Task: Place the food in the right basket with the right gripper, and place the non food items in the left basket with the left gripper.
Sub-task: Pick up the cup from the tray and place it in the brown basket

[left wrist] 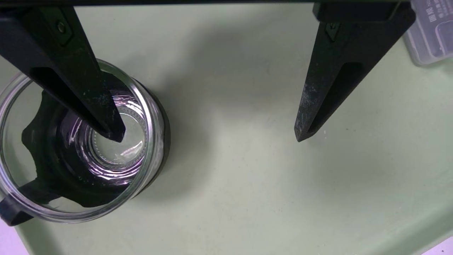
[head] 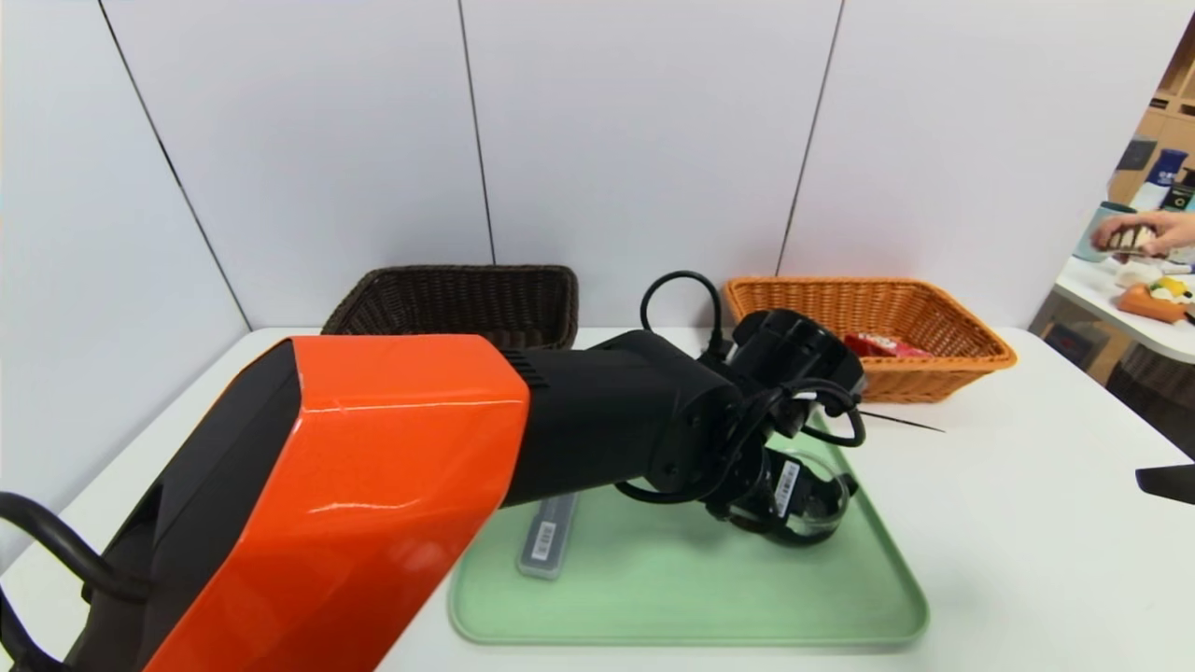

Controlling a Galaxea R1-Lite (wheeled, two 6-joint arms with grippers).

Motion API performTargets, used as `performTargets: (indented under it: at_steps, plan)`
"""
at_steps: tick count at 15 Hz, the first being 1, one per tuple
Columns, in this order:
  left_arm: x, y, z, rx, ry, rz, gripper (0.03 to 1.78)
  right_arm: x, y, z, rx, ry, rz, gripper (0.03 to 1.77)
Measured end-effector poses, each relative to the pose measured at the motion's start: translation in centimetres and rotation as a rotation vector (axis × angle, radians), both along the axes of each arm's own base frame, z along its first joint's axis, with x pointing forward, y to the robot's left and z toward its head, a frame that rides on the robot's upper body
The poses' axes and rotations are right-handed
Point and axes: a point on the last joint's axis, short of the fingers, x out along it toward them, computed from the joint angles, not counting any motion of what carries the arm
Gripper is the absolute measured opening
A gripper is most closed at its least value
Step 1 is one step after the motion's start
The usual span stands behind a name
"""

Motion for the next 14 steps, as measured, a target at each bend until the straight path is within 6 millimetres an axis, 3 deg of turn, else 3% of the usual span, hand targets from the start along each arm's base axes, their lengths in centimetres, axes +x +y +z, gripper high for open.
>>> performTargets:
  at_steps: [11,14]
  plan:
    - [-0.06,0.03,-0.08,0.010,0.004,-0.006,1.69,0.04,0.06,-0.23,0.000,0.009,0.005,1.70]
    - [0.01,-0.13,-0.21,0.003,0.001,-0.009,1.26,0.09,0.08,-0.26,0.001,0.012,0.006,1.70]
